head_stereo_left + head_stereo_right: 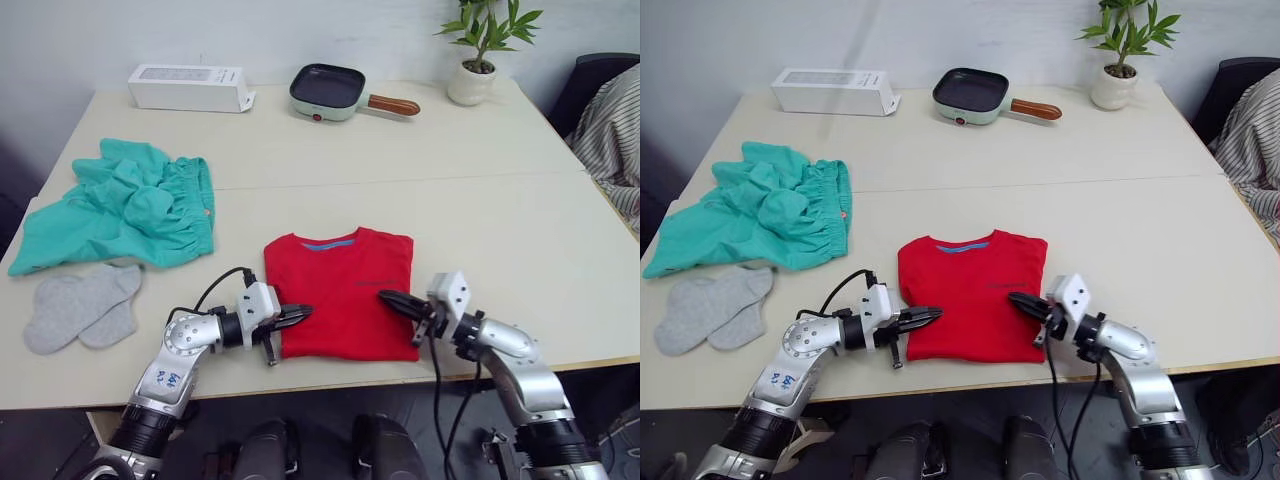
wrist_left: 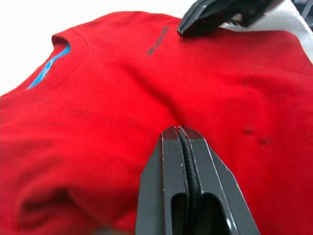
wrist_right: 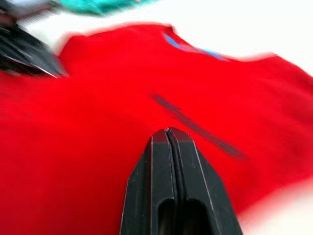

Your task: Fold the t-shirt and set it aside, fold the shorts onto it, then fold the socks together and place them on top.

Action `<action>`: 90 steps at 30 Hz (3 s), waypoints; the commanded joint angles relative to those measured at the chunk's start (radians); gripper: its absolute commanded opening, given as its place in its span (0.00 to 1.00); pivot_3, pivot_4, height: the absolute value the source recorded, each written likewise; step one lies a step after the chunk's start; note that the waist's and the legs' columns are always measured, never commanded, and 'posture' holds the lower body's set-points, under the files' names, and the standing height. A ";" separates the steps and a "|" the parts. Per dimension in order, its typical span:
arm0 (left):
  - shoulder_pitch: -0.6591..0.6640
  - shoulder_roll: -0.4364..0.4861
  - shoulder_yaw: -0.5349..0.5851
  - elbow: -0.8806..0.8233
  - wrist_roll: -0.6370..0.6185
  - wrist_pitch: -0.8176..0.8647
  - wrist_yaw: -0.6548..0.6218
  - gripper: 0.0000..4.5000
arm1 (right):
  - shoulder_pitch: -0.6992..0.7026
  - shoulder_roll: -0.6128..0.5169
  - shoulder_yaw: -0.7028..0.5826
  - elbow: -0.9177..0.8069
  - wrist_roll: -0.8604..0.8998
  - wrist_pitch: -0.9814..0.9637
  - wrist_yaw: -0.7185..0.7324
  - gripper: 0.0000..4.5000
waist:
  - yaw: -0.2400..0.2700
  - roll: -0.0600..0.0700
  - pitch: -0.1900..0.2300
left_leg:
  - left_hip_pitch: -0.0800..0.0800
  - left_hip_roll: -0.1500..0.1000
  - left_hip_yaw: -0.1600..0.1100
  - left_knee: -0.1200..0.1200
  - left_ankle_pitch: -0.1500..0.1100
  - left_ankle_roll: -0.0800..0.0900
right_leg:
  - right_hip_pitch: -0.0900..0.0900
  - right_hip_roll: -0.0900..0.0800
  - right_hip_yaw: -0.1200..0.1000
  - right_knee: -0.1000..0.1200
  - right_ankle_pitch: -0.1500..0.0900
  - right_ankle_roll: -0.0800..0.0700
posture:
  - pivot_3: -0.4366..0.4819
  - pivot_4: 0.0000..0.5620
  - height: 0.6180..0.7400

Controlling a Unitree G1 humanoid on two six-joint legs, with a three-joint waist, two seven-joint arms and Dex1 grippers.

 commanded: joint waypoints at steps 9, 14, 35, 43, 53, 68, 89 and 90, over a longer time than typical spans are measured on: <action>0.010 -0.008 0.043 -0.025 -0.068 -0.042 -0.039 0.00 | -0.123 -0.326 -0.122 -0.020 0.473 0.867 0.145 0.58 | -0.006 0.001 0.000 | 0.000 0.001 -0.001 0.000 0.001 0.007 | 0.000 -0.001 0.000 -0.001 -0.001 -0.002 | 0.48 0.27 1.00; -0.001 -0.016 0.040 0.012 -0.057 -0.063 -0.044 0.00 | -0.294 -0.321 0.007 0.057 0.455 1.106 0.117 0.97 | -0.007 0.002 0.001 | -0.001 0.002 -0.001 0.000 0.001 0.007 | -0.001 -0.001 -0.001 -0.001 -0.001 -0.003 | 0.48 0.27 1.00; -0.030 -0.029 0.055 0.066 -0.101 -0.064 -0.075 0.00 | -0.379 -0.142 0.077 0.079 0.372 1.145 0.034 0.00 | -0.006 -0.007 -0.004 | -0.001 0.001 -0.001 0.000 -0.002 0.002 | 0.001 -0.001 -0.002 -0.003 0.001 -0.002 | 0.48 0.27 1.00; 0.011 0.092 0.163 -0.204 -0.325 0.199 -0.132 0.45 | -0.331 -0.255 -0.081 0.066 0.433 1.202 0.049 0.00 | 0.015 -0.004 -0.002 | -0.003 0.001 -0.001 -0.001 -0.003 0.001 | 0.000 -0.001 -0.003 -0.008 0.003 -0.001 | 0.48 0.27 1.00; 0.041 0.214 0.251 -0.324 -0.445 0.379 -0.156 1.00 | -0.306 -0.521 -0.131 0.410 0.265 0.983 0.145 0.00 | 0.016 -0.001 -0.001 | -0.005 0.001 0.002 -0.002 -0.001 0.007 | 0.000 0.001 -0.005 -0.012 0.003 -0.001 | 0.48 0.27 1.00; 0.051 0.271 0.329 -0.354 -0.456 0.432 -0.152 1.00 | -0.718 -0.550 0.043 1.072 -0.139 0.545 0.261 0.00 | -0.011 0.006 0.003 | -0.004 0.002 0.016 -0.002 0.002 0.007 | -0.011 0.002 -0.003 -0.004 0.003 0.000 | 0.48 0.27 1.00; 0.059 0.290 0.435 -0.227 -0.402 0.396 -0.126 1.00 | -0.700 -0.734 -0.100 0.881 -0.192 -0.136 0.348 0.99 | -0.041 0.010 0.006 | -0.002 0.004 0.020 -0.002 0.002 0.003 | -0.013 0.003 0.000 0.000 0.003 0.000 | 0.48 0.27 1.00; 0.061 0.287 0.445 -0.219 -0.397 0.389 -0.115 1.00 | -0.686 -0.712 -0.122 0.826 -0.169 -0.142 0.334 0.99 | -0.043 0.010 0.006 | -0.001 0.004 0.021 -0.002 0.002 0.003 | -0.013 0.003 0.000 0.001 0.003 -0.001 | 0.48 0.27 1.00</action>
